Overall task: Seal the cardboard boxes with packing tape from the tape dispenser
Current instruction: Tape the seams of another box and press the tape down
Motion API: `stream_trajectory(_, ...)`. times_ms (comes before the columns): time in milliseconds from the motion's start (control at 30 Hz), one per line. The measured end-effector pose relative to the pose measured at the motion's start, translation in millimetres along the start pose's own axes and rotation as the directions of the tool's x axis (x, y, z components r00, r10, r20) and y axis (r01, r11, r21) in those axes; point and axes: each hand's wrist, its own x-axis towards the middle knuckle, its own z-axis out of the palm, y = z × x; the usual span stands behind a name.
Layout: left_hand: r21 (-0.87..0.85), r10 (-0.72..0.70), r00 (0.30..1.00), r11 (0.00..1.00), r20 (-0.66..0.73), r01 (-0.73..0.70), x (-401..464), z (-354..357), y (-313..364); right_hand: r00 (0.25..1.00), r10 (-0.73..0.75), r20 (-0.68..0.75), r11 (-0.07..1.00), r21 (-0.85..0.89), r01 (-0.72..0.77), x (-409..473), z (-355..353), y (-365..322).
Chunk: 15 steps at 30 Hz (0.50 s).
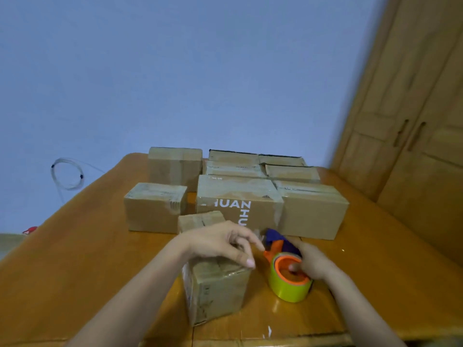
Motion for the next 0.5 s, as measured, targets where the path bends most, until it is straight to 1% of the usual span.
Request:
stream_trajectory(67, -0.044, 0.018, 0.998, 0.999, 0.053, -0.015, 0.5, 2.7, 3.8, 0.999, -0.004, -0.046, 1.0, -0.021, 0.003, -1.4, 2.1, 1.5)
stream_trajectory(133, -0.027, 0.044, 0.997, 0.999, 0.055, -0.043, -0.3, 6.1, 5.9, 0.996, -0.02, -0.088, 1.0, -0.017, 0.018, -1.3, 1.9, 3.4)
stream_trajectory(200, 0.041, 0.063, 0.998, 0.997, -0.023, -0.062, -3.3, 5.7, 7.3, 0.992, -0.039, -0.118, 0.999, -0.01, 0.038, -2.5, -2.9, 4.3)
stream_trajectory(267, 0.18, 0.062, 0.978, 0.983, -0.197, -0.027, -7.6, -1.0, 5.3, 0.986, -0.078, -0.15, 0.997, -0.03, 0.075, -4.5, -11.2, 4.3)
stream_trajectory(300, 0.277, 0.063, 0.953, 0.961, -0.298, 0.023, -10.3, -6.1, 0.8, 0.98, -0.095, -0.175, 0.995, -0.034, 0.09, -6.2, -16.2, 3.5)
stream_trajectory(333, 0.385, 0.051, 0.927, 0.917, -0.372, 0.105, -13.1, -11.9, -6.1, 0.973, -0.109, -0.204, 0.994, -0.02, 0.107, -7.3, -21.9, 2.7)
stream_trajectory(400, 0.553, -0.035, 0.906, 0.782, -0.422, 0.288, -18.7, -20.1, -22.8, 0.956, -0.151, -0.25, 0.984, 0.052, 0.169, -11.8, -33.8, 0.3)
stream_trajectory(433, 0.574, -0.092, 0.899, 0.741, -0.427, 0.349, -21.0, -22.1, -31.1, 0.947, -0.177, -0.27, 0.974, 0.09, 0.207, -15.4, -40.4, -2.5)
stream_trajectory(467, 0.556, -0.139, 0.891, 0.737, -0.432, 0.384, -22.7, -22.8, -37.6, 0.935, -0.203, -0.291, 0.962, 0.119, 0.246, -18.5, -47.0, -5.7)
stream_trajectory(500, 0.521, -0.162, 0.886, 0.757, -0.435, 0.394, -24.2, -22.1, -40.7, 0.923, -0.224, -0.313, 0.951, 0.134, 0.277, -21.9, -53.6, -9.5)
